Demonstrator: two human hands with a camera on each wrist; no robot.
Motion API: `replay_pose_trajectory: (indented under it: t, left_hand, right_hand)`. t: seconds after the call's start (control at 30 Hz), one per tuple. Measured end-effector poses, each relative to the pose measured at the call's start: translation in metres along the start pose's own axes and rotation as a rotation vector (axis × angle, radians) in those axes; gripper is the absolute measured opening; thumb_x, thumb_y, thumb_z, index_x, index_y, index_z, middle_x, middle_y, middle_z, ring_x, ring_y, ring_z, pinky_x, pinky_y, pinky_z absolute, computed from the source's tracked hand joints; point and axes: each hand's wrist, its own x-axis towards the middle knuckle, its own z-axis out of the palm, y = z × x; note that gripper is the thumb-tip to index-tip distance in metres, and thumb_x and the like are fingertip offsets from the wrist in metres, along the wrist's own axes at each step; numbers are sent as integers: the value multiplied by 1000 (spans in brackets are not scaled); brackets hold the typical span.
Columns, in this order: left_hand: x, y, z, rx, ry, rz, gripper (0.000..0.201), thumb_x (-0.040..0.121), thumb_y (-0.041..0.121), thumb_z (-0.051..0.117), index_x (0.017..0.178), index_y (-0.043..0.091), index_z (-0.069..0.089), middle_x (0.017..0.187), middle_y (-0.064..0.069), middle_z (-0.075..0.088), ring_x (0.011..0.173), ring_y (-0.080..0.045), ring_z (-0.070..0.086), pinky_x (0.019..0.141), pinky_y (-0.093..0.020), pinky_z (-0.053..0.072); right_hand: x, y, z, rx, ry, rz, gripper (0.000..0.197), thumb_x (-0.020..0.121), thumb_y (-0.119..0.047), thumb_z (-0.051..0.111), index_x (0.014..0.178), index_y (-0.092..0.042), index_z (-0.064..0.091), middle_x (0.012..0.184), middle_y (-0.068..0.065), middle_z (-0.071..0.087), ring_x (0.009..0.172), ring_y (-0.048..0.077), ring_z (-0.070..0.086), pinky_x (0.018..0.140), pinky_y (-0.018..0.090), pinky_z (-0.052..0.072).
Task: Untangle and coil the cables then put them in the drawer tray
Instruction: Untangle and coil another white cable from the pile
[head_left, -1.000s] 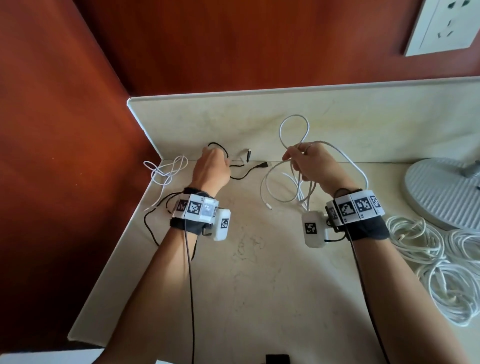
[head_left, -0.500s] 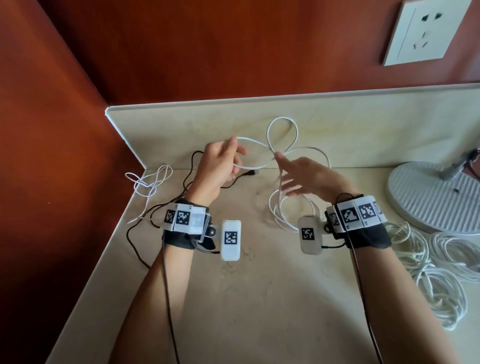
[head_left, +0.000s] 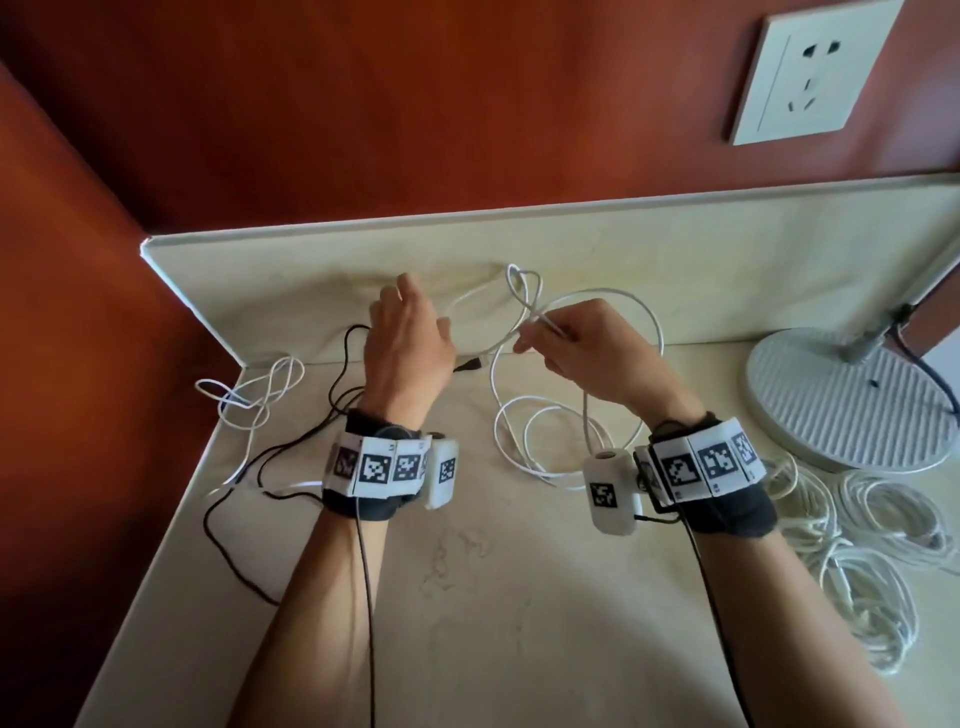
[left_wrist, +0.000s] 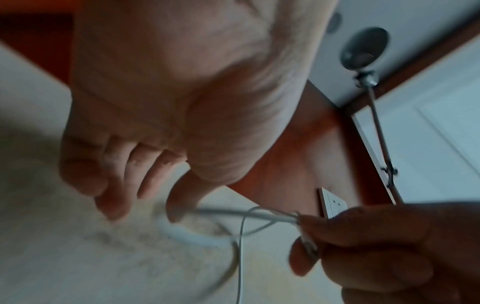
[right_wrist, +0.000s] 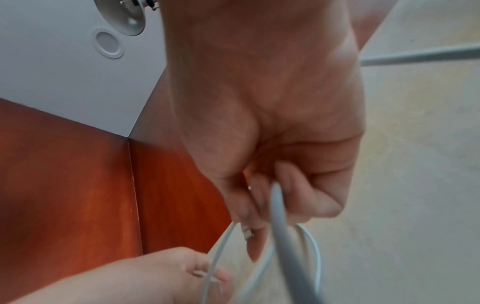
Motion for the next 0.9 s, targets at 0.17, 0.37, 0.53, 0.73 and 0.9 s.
replay_pose_trajectory:
  t: [0.17,0.37,0.53,0.73,0.9]
  left_hand:
    - [5,11,-6,-226,44,397,65,89,14,76,147,15,47,141,-3,53,128,-23,48,109,-40,43]
    - [-1,20,-14,-238,21,608,21,91,6,68,105,21,69,107,11,61,74,-9,50,71,-40,51]
    - [1,8,-22,-201,121,479,10,94,16,69,91,25,72,87,13,65,68,-11,54,65,-42,52]
    - [-4,7,-26,-127,110,379,15,100,30,66,99,27,80,78,2,75,60,-20,64,60,-41,54]
    - [-3,7,-25,-378,103,226,32,106,28,54,88,8,72,77,4,74,46,-10,66,48,-42,58]
  right_hand:
    - [0,-9,-3,-37,-95,-69,41,99,-50,64,74,-19,74,59,3,43,57,18,39,54,31,31]
    - [10,-16,-1,43,16,-180,56,103,-48,60,63,-7,58,55,4,34,51,15,27,49,25,22]
    - [7,-7,5,25,139,-117,57,104,-47,57,60,-11,56,45,-11,29,44,8,25,47,20,23]
    - [14,7,18,-78,299,26,48,105,-42,57,72,-10,71,41,-11,45,42,7,45,51,20,33]
    - [7,8,16,-464,338,8,51,92,-20,72,141,-21,58,139,10,50,130,31,45,106,46,40]
